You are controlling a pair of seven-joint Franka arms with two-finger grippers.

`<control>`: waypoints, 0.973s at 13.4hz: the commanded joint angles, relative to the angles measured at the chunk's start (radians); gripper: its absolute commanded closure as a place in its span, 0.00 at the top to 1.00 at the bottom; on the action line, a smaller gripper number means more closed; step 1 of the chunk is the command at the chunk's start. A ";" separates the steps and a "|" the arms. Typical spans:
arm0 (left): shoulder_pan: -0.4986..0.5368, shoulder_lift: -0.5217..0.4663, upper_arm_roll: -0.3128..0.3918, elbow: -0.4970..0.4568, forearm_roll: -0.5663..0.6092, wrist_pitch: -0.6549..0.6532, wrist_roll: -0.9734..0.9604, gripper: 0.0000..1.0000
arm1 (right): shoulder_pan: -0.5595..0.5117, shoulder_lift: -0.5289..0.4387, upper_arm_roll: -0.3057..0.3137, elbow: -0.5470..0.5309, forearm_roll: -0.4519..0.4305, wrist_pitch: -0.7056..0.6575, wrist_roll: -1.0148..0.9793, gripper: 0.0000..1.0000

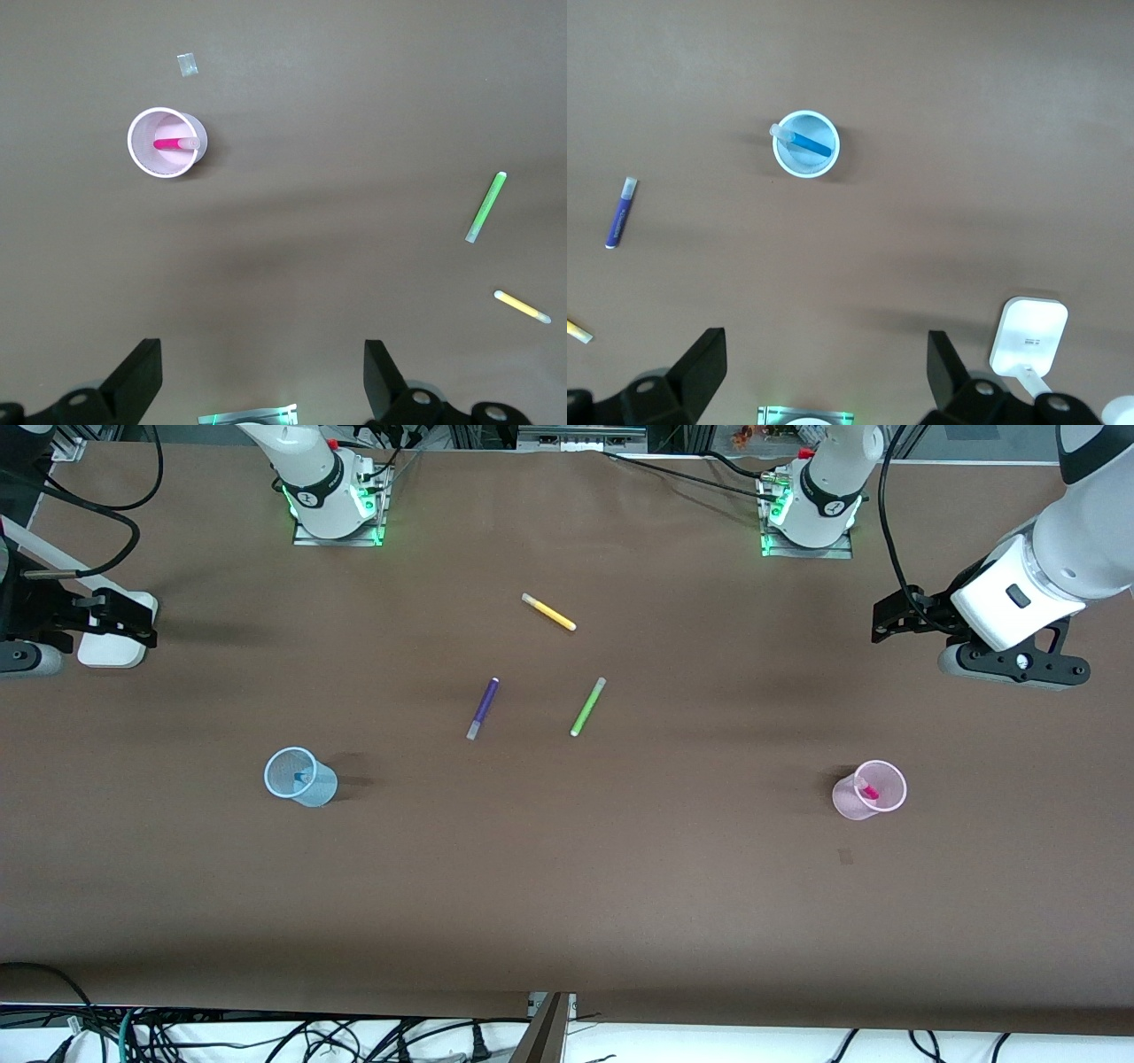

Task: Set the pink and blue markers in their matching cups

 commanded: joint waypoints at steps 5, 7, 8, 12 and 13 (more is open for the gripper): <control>-0.420 -0.036 0.394 0.021 0.034 -0.023 -0.001 1.00 | -0.001 -0.022 0.000 -0.045 0.011 -0.017 0.098 1.00; -0.454 -0.106 0.439 -0.078 0.034 0.044 0.002 1.00 | -0.001 -0.019 0.000 -0.045 0.013 -0.016 0.098 1.00; -0.456 -0.173 0.441 -0.183 0.034 0.125 0.002 1.00 | -0.001 -0.019 0.000 -0.045 0.014 -0.013 0.098 1.00; -0.428 -0.212 0.432 -0.252 0.034 0.177 0.002 1.00 | -0.001 -0.019 0.000 -0.045 0.014 -0.008 0.101 1.00; -0.401 -0.208 0.415 -0.250 0.032 0.175 0.002 1.00 | -0.001 -0.017 0.000 -0.045 0.013 -0.007 0.101 1.00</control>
